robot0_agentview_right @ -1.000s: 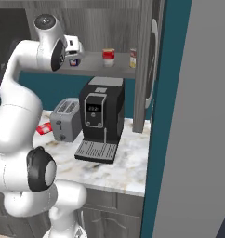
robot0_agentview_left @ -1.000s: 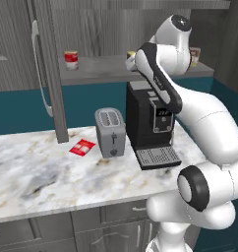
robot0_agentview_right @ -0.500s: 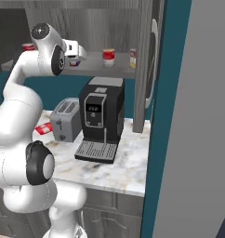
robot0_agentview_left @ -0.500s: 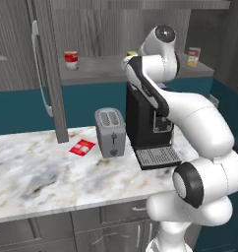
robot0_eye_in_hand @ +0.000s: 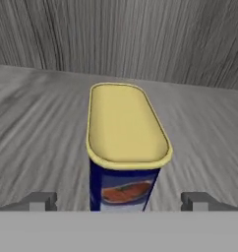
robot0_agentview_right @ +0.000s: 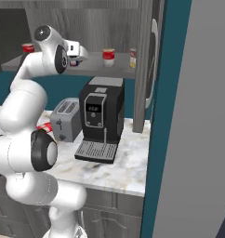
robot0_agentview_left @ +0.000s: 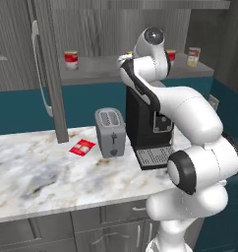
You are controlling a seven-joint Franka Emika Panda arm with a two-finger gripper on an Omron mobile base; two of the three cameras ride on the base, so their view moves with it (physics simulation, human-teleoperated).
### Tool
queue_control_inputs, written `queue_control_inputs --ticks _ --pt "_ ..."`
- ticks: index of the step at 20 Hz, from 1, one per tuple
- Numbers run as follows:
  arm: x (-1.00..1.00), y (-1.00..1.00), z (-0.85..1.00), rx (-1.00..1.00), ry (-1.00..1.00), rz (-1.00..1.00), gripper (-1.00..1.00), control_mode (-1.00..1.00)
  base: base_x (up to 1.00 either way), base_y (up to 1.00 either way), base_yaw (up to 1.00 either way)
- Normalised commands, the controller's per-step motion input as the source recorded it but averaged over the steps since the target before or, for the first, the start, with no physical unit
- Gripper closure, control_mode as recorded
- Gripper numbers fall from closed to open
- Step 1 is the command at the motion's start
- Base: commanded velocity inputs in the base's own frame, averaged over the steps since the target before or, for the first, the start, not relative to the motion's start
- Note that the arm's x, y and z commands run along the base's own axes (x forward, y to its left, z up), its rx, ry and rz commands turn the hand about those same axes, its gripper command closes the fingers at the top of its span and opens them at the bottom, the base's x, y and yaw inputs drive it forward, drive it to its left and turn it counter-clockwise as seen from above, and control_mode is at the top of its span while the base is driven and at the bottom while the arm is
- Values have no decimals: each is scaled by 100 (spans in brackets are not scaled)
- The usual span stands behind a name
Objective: Stack two cans on top of the other two cans in the cabinet.
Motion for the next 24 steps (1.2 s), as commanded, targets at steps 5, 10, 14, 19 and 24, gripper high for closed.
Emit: queue_control_inputs --ticks 5,10,14,19,24 --pt "33 -2 0 4 0 0 -100 -100 0 0 0" --pt "28 0 0 4 0 0 -100 -100 0 0 0" --pt "16 0 -5 1 0 0 -100 -100 0 0 0" --pt "7 0 -8 0 -3 0 100 -100 0 0 0" --pt "-4 0 0 0 -13 0 100 -100 0 0 0"
